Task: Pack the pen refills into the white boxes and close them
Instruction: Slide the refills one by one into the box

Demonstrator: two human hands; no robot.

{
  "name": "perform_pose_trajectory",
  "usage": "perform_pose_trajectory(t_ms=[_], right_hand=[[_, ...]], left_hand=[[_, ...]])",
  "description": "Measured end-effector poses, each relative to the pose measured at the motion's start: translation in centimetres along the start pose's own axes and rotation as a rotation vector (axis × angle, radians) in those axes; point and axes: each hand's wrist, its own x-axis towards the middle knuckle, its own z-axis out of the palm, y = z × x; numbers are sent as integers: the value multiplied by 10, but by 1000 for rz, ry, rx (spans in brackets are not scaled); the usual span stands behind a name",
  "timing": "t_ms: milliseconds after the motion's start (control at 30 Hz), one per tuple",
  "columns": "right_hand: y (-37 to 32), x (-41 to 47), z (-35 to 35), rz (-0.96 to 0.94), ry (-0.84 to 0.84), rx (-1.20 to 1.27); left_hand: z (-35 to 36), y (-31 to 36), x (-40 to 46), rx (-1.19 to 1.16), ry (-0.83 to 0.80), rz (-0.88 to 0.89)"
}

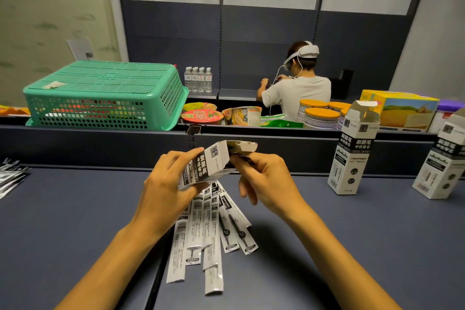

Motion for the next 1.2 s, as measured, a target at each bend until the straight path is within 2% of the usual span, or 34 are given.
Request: perform_pose_trajectory(t_ms=[67,167,267,433,567,633,767,900,967,1033,1133,1200], right_hand=[[-3,0,-4,-8,-49,-17],[-3,-2,-7,-75,-22,-7],[-1,-4,-3,-69,-13,-131],[-1,3,2,59,-174,-160],[4,3,3,-24,-303,-483],[5,3,3,-74,-342,-492],[9,3,3,-57,-186,-363],[9,-5,-6,-249,82,-227],[16,-4,-10,-256,178,-206],[25,1,-8,-122,114,-284],[36,11,-1,145,-175,-532],[37,15,10,236,-308,-622]], left_hand=[[0,0,0,-5,-2,0],[0,1,1,-7,-6,0],[0,1,1,-1,-5,3],[0,2,0,1,3,26],[1,3,-1,9,-8,39],[1,2,-1,20,-11,38],[0,0,1,20,-5,6],[-3,-2,3,14,15,-30],[-3,-4,3,24,17,-47],[-3,-5,4,24,18,-60],[-3,-5,4,14,18,-78],[-3,-5,4,23,19,-78]])
